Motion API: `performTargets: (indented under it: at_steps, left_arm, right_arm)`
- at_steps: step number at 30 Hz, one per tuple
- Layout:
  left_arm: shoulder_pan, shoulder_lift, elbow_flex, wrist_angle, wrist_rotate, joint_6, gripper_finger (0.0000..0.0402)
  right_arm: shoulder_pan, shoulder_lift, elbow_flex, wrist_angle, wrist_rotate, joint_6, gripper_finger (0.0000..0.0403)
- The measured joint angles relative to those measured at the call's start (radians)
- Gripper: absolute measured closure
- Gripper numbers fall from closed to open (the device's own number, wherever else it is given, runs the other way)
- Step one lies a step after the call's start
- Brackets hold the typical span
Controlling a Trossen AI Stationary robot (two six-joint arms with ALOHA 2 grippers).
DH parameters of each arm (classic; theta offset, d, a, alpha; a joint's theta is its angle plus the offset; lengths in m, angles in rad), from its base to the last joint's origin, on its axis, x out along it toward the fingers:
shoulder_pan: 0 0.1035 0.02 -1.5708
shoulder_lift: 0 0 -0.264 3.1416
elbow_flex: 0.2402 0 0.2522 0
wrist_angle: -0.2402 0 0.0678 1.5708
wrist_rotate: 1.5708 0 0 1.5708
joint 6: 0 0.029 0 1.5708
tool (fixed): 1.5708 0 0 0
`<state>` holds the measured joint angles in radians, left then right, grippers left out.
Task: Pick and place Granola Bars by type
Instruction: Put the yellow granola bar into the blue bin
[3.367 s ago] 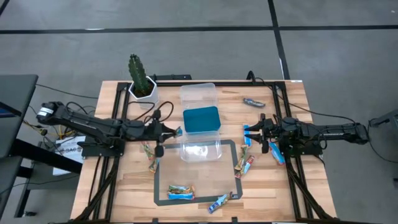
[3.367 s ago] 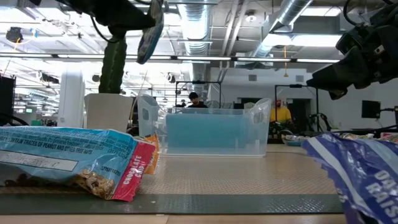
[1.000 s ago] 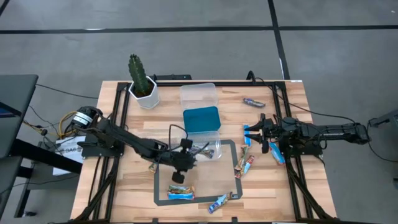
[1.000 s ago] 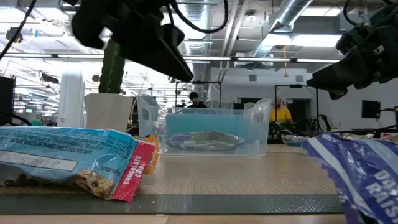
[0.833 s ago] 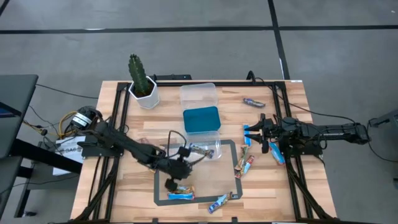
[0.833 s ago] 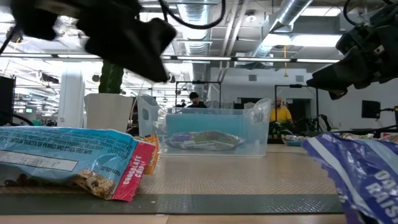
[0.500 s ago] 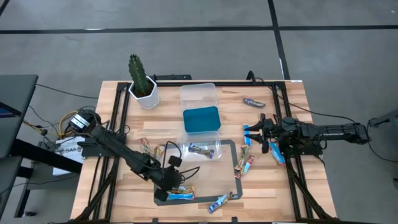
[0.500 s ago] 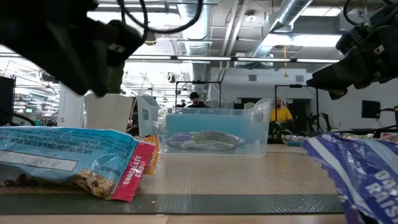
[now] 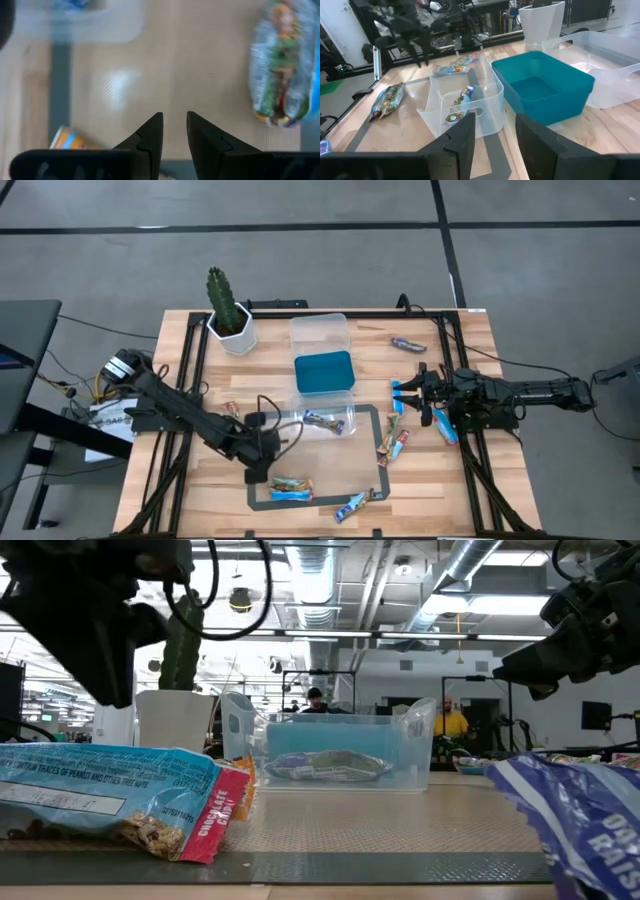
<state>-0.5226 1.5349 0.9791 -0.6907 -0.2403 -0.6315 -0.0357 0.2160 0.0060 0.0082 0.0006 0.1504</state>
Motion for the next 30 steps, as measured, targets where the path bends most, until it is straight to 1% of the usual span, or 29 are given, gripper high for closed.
performTargets:
  at_steps: [7, 11, 16, 19, 24, 26, 30]
  left_arm:
    - [0.060, -0.068, 0.000, -0.238, -0.068, -0.398, 0.0322]
    - [0.083, -0.077, 0.000, -0.337, -0.089, -0.563, 0.0322]
    - [0.091, -0.077, 0.000, -0.374, -0.088, -0.618, 0.0320]
    - [0.091, -0.077, 0.000, -0.380, -0.067, -0.649, 0.0310]
    - [0.091, -0.078, -0.021, -0.414, -0.024, -0.705, 0.0279]
    - [0.092, -0.077, -0.042, -0.414, -0.028, -0.727, 0.0263]
    - [0.110, -0.077, -0.101, -0.331, -0.031, -0.767, 0.0235]
  right_arm:
    - [0.000, 0.000, 0.000, 0.000, 0.000, 0.000, 0.0268]
    - [0.000, 0.000, 0.000, 0.000, 0.000, 0.000, 0.0270]
    - [0.000, 0.000, 0.000, 0.000, 0.000, 0.000, 0.0269]
    - [0.000, 0.000, 0.000, 0.000, 0.000, 0.000, 0.0268]
    - [0.000, 0.000, 0.000, 0.000, 0.000, 0.000, 0.0270]
    - [0.000, 0.000, 0.000, 0.000, 0.000, 0.000, 0.0270]
    - [0.000, 0.000, 0.000, 0.000, 0.000, 0.000, 0.0268]
